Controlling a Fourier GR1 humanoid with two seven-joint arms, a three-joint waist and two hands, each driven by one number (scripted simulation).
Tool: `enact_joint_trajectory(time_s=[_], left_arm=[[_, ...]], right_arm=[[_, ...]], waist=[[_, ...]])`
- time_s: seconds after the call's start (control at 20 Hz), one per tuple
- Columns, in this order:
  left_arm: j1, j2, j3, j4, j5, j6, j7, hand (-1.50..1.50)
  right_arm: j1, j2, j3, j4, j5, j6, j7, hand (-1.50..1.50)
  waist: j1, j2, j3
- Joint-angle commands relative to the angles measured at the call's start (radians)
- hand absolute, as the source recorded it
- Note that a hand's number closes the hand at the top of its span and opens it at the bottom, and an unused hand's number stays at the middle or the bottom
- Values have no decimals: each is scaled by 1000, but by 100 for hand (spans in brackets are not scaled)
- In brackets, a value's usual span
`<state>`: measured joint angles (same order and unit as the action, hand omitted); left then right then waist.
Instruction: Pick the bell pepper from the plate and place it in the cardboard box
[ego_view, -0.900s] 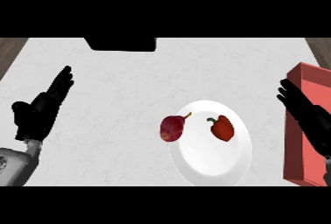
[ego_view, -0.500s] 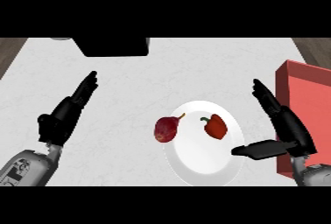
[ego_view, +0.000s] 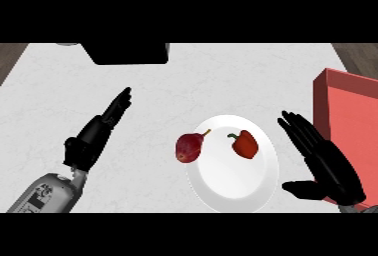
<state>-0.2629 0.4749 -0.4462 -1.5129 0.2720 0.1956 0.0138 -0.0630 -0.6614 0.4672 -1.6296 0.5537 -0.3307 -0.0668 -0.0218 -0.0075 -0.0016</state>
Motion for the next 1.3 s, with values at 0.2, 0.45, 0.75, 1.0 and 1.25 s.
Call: enact_joint_trajectory(time_s=[0.2,0.45,0.75,1.0,1.25], left_arm=[[-6,-68,-15,44,-49,4,-11,0],[-23,-47,4,-26,-43,-27,57,0],[24,-87,25,-28,-92,-35,30,0],[-17,-126,69,88,-111,-90,16,0],[-4,-170,90,30,-167,-93,31,0]], right_arm=[[58,-87,91,-393,256,216,379,-150],[24,-97,87,-543,110,492,549,-150],[-76,59,92,-516,61,662,710,-150],[-96,208,150,-356,172,593,674,-150],[-144,239,72,-202,193,626,567,-150]], waist=[[-1,3,-1],[21,4,0],[28,7,1],[23,9,2],[24,9,2]])
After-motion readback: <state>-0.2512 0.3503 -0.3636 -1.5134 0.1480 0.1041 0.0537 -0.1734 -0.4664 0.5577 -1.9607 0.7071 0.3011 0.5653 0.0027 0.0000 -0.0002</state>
